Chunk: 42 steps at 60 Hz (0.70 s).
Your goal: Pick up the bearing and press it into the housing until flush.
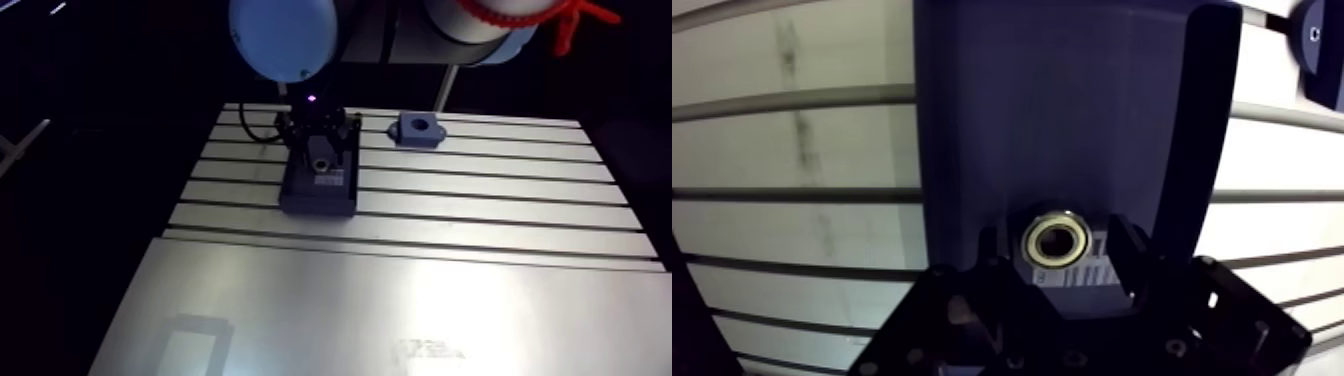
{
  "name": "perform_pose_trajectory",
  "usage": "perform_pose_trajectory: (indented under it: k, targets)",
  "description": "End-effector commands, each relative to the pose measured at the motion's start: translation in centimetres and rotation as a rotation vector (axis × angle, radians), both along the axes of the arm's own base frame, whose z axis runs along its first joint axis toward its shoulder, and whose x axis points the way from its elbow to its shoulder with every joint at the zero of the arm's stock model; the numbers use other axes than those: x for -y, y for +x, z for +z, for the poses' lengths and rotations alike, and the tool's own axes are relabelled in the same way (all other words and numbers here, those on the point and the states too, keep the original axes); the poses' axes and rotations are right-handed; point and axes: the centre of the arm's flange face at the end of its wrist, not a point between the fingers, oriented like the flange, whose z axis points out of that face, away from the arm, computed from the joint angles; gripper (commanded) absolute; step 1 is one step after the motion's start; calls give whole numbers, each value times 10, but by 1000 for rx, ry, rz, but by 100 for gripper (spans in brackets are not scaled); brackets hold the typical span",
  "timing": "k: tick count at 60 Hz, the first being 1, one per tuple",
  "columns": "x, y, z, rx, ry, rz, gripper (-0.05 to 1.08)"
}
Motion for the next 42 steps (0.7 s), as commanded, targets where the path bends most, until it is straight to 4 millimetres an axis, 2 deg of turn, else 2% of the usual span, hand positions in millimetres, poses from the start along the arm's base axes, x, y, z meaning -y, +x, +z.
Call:
perform_pose_trajectory:
  k: [1, 42]
  targets:
    - [0, 1, 0, 3, -1, 0, 42]
    - [1, 2, -1, 4, -1, 3, 51]
